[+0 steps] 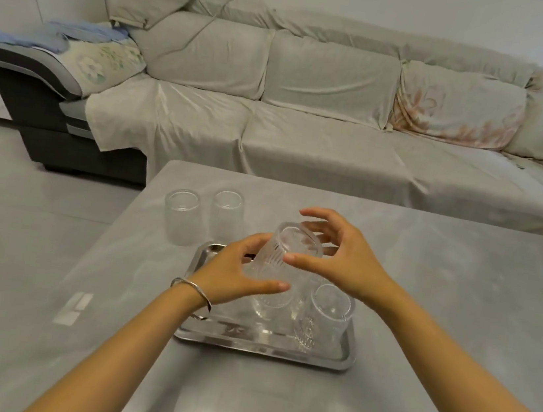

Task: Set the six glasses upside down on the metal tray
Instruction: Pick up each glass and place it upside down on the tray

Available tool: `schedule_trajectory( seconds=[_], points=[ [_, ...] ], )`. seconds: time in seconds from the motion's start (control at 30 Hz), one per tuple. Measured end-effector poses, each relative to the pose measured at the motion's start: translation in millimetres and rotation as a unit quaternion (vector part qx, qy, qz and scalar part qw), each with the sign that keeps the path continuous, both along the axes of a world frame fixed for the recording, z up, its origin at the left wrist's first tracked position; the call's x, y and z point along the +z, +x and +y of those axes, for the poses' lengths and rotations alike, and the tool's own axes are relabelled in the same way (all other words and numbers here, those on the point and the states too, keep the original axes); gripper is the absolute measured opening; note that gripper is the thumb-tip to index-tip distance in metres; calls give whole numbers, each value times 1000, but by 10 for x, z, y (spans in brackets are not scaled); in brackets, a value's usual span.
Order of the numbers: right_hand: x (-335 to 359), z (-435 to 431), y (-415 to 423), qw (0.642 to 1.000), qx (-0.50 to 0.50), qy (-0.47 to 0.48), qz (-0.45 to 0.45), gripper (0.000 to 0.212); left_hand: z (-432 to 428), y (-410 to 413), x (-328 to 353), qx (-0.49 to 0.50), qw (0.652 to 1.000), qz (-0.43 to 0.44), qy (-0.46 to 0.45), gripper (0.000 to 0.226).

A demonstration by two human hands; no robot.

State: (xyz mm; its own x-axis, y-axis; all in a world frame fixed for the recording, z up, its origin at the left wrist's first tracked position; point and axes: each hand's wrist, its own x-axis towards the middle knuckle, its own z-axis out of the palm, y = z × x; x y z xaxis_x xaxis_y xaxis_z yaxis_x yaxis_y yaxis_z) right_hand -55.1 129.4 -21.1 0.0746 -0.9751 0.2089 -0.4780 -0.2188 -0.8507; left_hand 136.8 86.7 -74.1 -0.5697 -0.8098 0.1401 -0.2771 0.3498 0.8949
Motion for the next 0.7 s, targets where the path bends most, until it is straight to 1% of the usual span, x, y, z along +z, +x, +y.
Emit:
schedule_trajectory(
  seconds=[0.1,0.17,0.23,0.3,0.37,0.43,0.57,0.7],
  points=[
    [-158,18,27,999,2,5,43,74,44,-19,-153,15,1000,-9,10,62],
    [-280,50,17,998,14,16,63,71,87,-33,-293,17,1000,-2,21,66],
    [-390,93,-34,998,16,29,59,64,143,-46,-437,22,999,11,34,70],
    [-488,131,-107,997,-5,23,70,53,177,-49,-571,45,997,30,49,73],
    [-589,156,-189,993,-21,8,114,43,174,-52,-691,70,995,37,54,79],
    [-692,184,-246,988,-23,2,156,38,163,-59,-782,78,994,32,63,82],
    [-819,203,-283,975,-21,-21,220,39,173,-98,-873,71,994,33,72,75],
    [-861,190,-284,967,-29,-26,253,41,175,-148,-936,70,994,40,68,76]
  ],
)
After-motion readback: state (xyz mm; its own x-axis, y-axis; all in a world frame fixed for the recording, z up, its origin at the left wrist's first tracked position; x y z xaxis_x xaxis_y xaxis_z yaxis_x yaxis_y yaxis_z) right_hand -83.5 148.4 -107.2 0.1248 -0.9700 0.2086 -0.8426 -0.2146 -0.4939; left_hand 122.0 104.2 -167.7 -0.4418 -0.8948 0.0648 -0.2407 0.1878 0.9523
